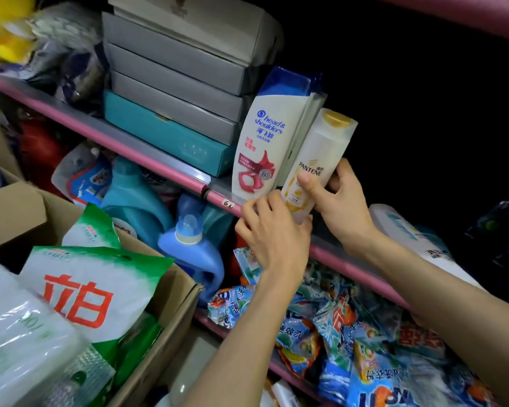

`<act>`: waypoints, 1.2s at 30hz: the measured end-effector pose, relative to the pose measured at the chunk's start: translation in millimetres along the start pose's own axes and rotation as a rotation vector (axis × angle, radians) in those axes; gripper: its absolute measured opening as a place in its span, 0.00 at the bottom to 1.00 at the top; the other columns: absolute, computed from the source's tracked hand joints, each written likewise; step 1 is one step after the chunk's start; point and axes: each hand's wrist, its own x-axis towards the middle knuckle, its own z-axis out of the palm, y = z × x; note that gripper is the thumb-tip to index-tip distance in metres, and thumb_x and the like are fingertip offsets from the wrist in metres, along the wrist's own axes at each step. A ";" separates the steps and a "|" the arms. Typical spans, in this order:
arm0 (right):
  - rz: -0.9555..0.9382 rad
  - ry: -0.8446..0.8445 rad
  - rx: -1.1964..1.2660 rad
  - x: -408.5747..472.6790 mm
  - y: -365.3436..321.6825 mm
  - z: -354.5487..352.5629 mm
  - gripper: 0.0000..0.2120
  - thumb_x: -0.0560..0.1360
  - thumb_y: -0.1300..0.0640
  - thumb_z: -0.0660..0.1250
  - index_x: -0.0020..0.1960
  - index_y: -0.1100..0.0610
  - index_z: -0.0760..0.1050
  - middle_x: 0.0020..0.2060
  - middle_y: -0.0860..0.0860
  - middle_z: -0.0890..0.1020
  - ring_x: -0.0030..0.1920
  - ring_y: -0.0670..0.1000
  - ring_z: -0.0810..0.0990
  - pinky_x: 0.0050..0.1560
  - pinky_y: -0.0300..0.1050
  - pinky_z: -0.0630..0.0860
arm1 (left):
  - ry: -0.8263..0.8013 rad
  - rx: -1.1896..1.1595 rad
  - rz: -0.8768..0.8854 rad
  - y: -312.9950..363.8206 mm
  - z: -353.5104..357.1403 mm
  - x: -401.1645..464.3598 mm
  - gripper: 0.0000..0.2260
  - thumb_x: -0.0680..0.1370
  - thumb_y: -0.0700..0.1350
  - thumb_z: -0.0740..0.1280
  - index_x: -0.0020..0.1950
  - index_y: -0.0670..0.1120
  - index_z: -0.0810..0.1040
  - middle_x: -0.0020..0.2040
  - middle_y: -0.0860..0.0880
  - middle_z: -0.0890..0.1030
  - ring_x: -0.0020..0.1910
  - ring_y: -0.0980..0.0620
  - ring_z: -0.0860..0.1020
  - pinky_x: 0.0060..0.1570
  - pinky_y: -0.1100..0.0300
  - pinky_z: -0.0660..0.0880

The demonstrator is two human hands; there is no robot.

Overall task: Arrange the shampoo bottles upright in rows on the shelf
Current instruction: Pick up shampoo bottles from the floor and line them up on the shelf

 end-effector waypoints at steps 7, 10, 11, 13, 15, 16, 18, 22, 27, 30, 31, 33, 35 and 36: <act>0.102 -0.016 -0.098 -15.3 26.9 3.4 0.16 0.71 0.54 0.73 0.57 0.52 0.74 0.51 0.46 0.83 0.48 0.36 0.81 0.50 0.38 0.80 | 0.042 -0.026 -0.004 -0.9 -0.3 2.6 0.14 0.76 0.54 0.61 0.58 0.49 0.75 0.58 0.50 0.79 0.62 0.46 0.66 0.56 0.52 0.61; 0.095 0.011 -0.134 -15.9 29.3 5.7 0.17 0.72 0.51 0.72 0.58 0.52 0.75 0.51 0.44 0.83 0.48 0.34 0.80 0.46 0.31 0.78 | 0.042 -0.036 0.007 -2.3 -1.0 3.7 0.16 0.76 0.55 0.60 0.57 0.48 0.76 0.57 0.49 0.79 0.62 0.46 0.66 0.56 0.53 0.61; 0.094 0.011 -0.131 -15.8 29.4 6.2 0.17 0.72 0.51 0.72 0.59 0.53 0.75 0.51 0.44 0.83 0.48 0.34 0.81 0.45 0.30 0.78 | 0.041 -0.032 0.008 -2.9 -1.2 4.0 0.16 0.76 0.55 0.60 0.57 0.48 0.76 0.57 0.49 0.79 0.61 0.47 0.66 0.56 0.54 0.60; 0.096 0.005 -0.111 -15.9 29.9 7.5 0.17 0.72 0.52 0.71 0.59 0.54 0.75 0.51 0.45 0.83 0.47 0.34 0.81 0.45 0.30 0.78 | 0.043 -0.026 0.005 -3.6 -1.2 4.3 0.16 0.76 0.56 0.60 0.57 0.48 0.75 0.56 0.49 0.79 0.61 0.47 0.65 0.54 0.55 0.58; 0.102 -0.007 -0.092 -16.4 30.4 7.4 0.16 0.73 0.52 0.71 0.59 0.54 0.76 0.51 0.45 0.83 0.47 0.35 0.81 0.44 0.30 0.78 | 0.044 -0.032 -0.009 -3.1 -1.2 3.7 0.16 0.76 0.56 0.61 0.57 0.48 0.75 0.56 0.49 0.79 0.61 0.47 0.65 0.53 0.55 0.58; 0.108 -0.016 -0.083 -16.4 30.7 7.0 0.16 0.73 0.53 0.71 0.59 0.55 0.76 0.51 0.45 0.83 0.48 0.35 0.81 0.45 0.31 0.78 | 0.046 -0.037 -0.019 -2.9 -1.1 3.2 0.16 0.76 0.56 0.61 0.57 0.48 0.75 0.56 0.49 0.78 0.61 0.47 0.65 0.53 0.55 0.59; 0.122 -0.035 -0.067 -16.6 31.2 5.8 0.15 0.73 0.53 0.71 0.58 0.55 0.77 0.51 0.46 0.84 0.49 0.38 0.82 0.47 0.34 0.79 | 0.047 -0.046 -0.040 -2.1 -0.4 1.9 0.15 0.75 0.55 0.62 0.57 0.48 0.75 0.56 0.49 0.78 0.60 0.47 0.65 0.54 0.55 0.60; 0.129 -0.052 -0.035 -17.5 30.7 4.8 0.13 0.73 0.54 0.71 0.56 0.54 0.77 0.50 0.45 0.84 0.50 0.40 0.83 0.50 0.38 0.79 | 0.047 -0.054 -0.068 -1.8 0.7 0.6 0.14 0.75 0.54 0.63 0.56 0.49 0.74 0.54 0.48 0.78 0.59 0.47 0.64 0.54 0.55 0.61; 0.139 -0.061 -0.020 -17.1 31.6 5.4 0.13 0.73 0.54 0.71 0.56 0.54 0.78 0.50 0.45 0.84 0.50 0.41 0.83 0.50 0.38 0.79 | 0.053 -0.062 -0.069 -2.0 0.6 -0.1 0.14 0.74 0.54 0.64 0.56 0.49 0.74 0.53 0.48 0.78 0.59 0.47 0.65 0.53 0.53 0.61; 0.143 -0.058 -0.017 -17.0 31.7 5.3 0.13 0.73 0.54 0.71 0.56 0.53 0.78 0.50 0.45 0.84 0.50 0.41 0.83 0.51 0.39 0.80 | 0.050 -0.053 -0.066 -2.3 -0.4 0.1 0.15 0.74 0.55 0.63 0.57 0.50 0.74 0.54 0.49 0.78 0.60 0.46 0.65 0.53 0.53 0.61; 0.140 -0.057 -0.019 -17.2 31.3 5.6 0.13 0.73 0.54 0.71 0.56 0.53 0.78 0.49 0.45 0.84 0.50 0.41 0.83 0.50 0.38 0.80 | 0.043 -0.049 -0.066 -2.5 -0.2 0.4 0.15 0.74 0.55 0.62 0.58 0.50 0.74 0.54 0.49 0.78 0.60 0.47 0.65 0.54 0.53 0.61; 0.142 -0.051 -0.022 -17.6 31.2 5.9 0.12 0.73 0.54 0.72 0.56 0.53 0.78 0.48 0.43 0.84 0.49 0.40 0.83 0.48 0.36 0.79 | 0.030 -0.050 -0.063 -2.6 -0.9 0.4 0.16 0.74 0.55 0.62 0.58 0.50 0.74 0.55 0.49 0.78 0.60 0.47 0.65 0.55 0.53 0.61; 0.145 -0.055 -0.017 -18.6 30.5 6.4 0.13 0.73 0.54 0.71 0.56 0.53 0.78 0.47 0.42 0.84 0.48 0.39 0.83 0.46 0.34 0.79 | 0.028 -0.059 -0.064 -2.5 -1.0 -0.4 0.15 0.75 0.55 0.62 0.59 0.50 0.74 0.55 0.50 0.78 0.61 0.47 0.65 0.55 0.53 0.61; 0.145 -0.053 -0.015 -18.8 30.4 6.7 0.13 0.73 0.54 0.71 0.57 0.53 0.78 0.47 0.42 0.84 0.49 0.39 0.83 0.46 0.33 0.79 | 0.030 -0.059 -0.062 -2.8 -1.3 -0.6 0.15 0.75 0.55 0.62 0.59 0.50 0.74 0.55 0.50 0.78 0.61 0.47 0.65 0.55 0.53 0.61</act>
